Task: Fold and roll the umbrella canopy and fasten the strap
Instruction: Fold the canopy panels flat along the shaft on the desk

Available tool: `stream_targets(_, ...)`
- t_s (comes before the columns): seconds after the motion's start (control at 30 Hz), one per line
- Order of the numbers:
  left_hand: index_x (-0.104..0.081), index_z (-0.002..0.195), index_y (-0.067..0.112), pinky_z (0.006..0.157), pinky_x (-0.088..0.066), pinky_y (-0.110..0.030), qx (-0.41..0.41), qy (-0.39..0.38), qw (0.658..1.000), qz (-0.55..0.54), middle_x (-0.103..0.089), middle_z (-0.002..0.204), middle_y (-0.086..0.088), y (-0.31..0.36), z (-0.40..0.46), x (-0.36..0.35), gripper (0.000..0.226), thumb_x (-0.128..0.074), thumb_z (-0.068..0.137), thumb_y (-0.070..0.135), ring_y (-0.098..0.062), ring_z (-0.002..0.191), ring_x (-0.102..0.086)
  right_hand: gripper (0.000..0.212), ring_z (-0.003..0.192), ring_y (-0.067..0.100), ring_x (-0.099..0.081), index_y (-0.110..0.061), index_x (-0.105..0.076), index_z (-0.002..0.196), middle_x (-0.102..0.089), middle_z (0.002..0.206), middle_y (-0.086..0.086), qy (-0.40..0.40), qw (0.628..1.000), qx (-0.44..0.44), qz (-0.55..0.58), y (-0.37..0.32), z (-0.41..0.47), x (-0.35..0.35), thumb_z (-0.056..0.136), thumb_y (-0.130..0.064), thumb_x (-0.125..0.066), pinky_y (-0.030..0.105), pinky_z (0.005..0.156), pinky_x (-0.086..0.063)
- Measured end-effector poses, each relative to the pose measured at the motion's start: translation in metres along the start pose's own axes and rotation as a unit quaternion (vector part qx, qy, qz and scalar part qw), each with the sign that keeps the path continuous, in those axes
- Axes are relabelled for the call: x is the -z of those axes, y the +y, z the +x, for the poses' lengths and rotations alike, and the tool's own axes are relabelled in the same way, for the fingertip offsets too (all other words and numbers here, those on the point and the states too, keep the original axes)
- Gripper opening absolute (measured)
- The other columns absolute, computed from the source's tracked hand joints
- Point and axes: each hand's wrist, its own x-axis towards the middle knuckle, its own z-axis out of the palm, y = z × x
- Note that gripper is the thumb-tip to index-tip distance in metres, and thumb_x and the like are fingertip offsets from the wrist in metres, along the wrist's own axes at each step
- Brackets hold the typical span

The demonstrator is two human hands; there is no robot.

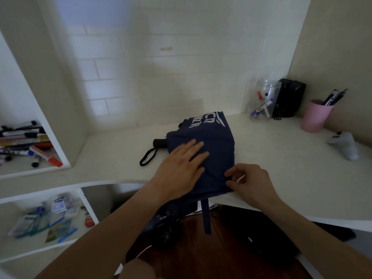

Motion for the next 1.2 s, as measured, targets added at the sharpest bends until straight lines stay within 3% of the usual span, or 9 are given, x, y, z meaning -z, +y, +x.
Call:
stream_targets(0.17, -0.011, 0.161, 0.036, 0.127, -0.009, -0.041, 0.002, -0.118, 0.993, 0.015, 0.002, 0.17, 0.006, -0.007, -0.013, -0.025, 0.063, -0.01, 0.102, 0.059, -0.013, 0.157, 0.003, 0.045, 0.118, 0.015, -0.053, -0.031, -0.054, 0.134, -0.051, 0.134, -0.004, 0.06, 0.972, 0.169, -0.155, -0.016, 0.005, -0.005, 0.094, -0.051, -0.048, 0.034, 0.097, -0.048)
stream_targets(0.27, -0.013, 0.16, 0.038, 0.126, -0.011, -0.041, 0.002, -0.12, 0.993, 0.005, -0.002, 0.171, 0.006, -0.008, -0.013, -0.028, 0.062, -0.008, 0.102, 0.059, -0.012, 0.157, 0.002, 0.063, 0.153, 0.019, -0.014, -0.024, -0.02, 0.158, -0.016, 0.167, 0.0, -0.069, 0.94, 0.243, -0.231, -0.02, 0.025, -0.02, 0.101, -0.051, -0.021, 0.039, 0.123, -0.021)
stream_targets(0.37, -0.006, 0.16, 0.042, 0.127, -0.009, -0.04, 0.013, -0.125, 0.992, -0.018, 0.0, 0.17, 0.009, -0.01, -0.02, -0.031, 0.061, -0.009, 0.103, 0.062, -0.01, 0.156, 0.003, 0.065, 0.152, 0.008, 0.011, -0.027, 0.002, 0.159, 0.011, 0.166, -0.009, -0.177, 0.917, 0.199, -0.297, 0.001, 0.039, -0.027, 0.103, -0.053, -0.018, 0.035, 0.126, 0.001)
stream_targets(0.57, -0.002, 0.16, 0.042, 0.127, -0.009, -0.035, 0.037, -0.129, 0.99, -0.051, -0.002, 0.17, 0.008, -0.019, -0.032, -0.031, 0.07, -0.014, 0.098, 0.073, -0.01, 0.156, -0.001, 0.078, 0.148, -0.004, 0.018, -0.037, 0.011, 0.156, 0.02, 0.161, -0.021, -0.24, 0.905, 0.186, -0.298, 0.02, 0.043, -0.012, 0.088, -0.073, -0.002, 0.031, 0.125, 0.003)
stream_targets(0.7, -0.006, 0.161, 0.038, 0.127, -0.012, -0.036, 0.04, -0.119, 0.99, -0.057, -0.006, 0.17, 0.006, -0.027, -0.041, -0.03, 0.076, -0.016, 0.096, 0.076, -0.01, 0.156, -0.004, 0.07, 0.149, -0.005, -0.003, -0.042, -0.01, 0.157, -0.002, 0.163, -0.025, -0.256, 0.914, 0.168, -0.266, 0.015, 0.041, 0.008, 0.094, -0.069, -0.025, 0.028, 0.124, -0.008)
stream_targets(0.83, -0.005, 0.161, 0.038, 0.127, -0.011, -0.037, 0.032, -0.115, 0.992, -0.052, -0.005, 0.17, 0.005, -0.028, -0.039, -0.032, 0.076, -0.014, 0.096, 0.075, -0.011, 0.156, -0.004, 0.032, 0.095, 0.005, -0.067, -0.027, -0.071, 0.113, -0.073, 0.105, -0.012, -0.001, 0.993, 0.116, -0.016, -0.026, 0.07, 0.032, 0.086, -0.045, -0.07, 0.027, 0.089, -0.052)
stream_targets(0.9, -0.004, 0.161, 0.038, 0.127, -0.01, -0.037, 0.034, -0.115, 0.991, -0.054, -0.004, 0.17, 0.005, -0.028, -0.04, -0.033, 0.076, -0.014, 0.096, 0.075, -0.011, 0.156, -0.003, 0.031, 0.082, 0.007, -0.066, -0.024, -0.068, 0.106, -0.069, 0.09, -0.009, 0.075, 0.995, 0.031, 0.058, -0.039, 0.102, 0.04, 0.083, -0.044, -0.074, 0.025, 0.072, -0.052)
stream_targets(1.03, -0.002, 0.161, 0.038, 0.127, -0.007, -0.036, 0.036, -0.125, 0.99, -0.056, -0.001, 0.17, 0.006, -0.028, -0.04, -0.031, 0.076, -0.007, 0.094, 0.075, -0.011, 0.156, 0.0, 0.059, 0.09, 0.017, -0.068, -0.02, -0.056, 0.126, -0.068, 0.106, 0.005, -0.05, 0.978, -0.104, 0.173, -0.05, 0.145, 0.03, 0.078, -0.041, -0.082, 0.031, 0.073, -0.056)
stream_targets(1.2, -0.002, 0.16, 0.04, 0.127, -0.003, -0.034, 0.049, -0.139, 0.986, -0.074, 0.003, 0.17, 0.009, -0.027, -0.037, -0.027, 0.07, -0.005, 0.097, 0.07, -0.008, 0.156, 0.004, 0.057, 0.095, 0.023, -0.072, -0.025, -0.061, 0.128, -0.074, 0.106, 0.008, -0.048, 0.958, -0.075, 0.272, -0.057, 0.161, 0.02, 0.076, -0.023, -0.085, 0.042, 0.087, -0.06)
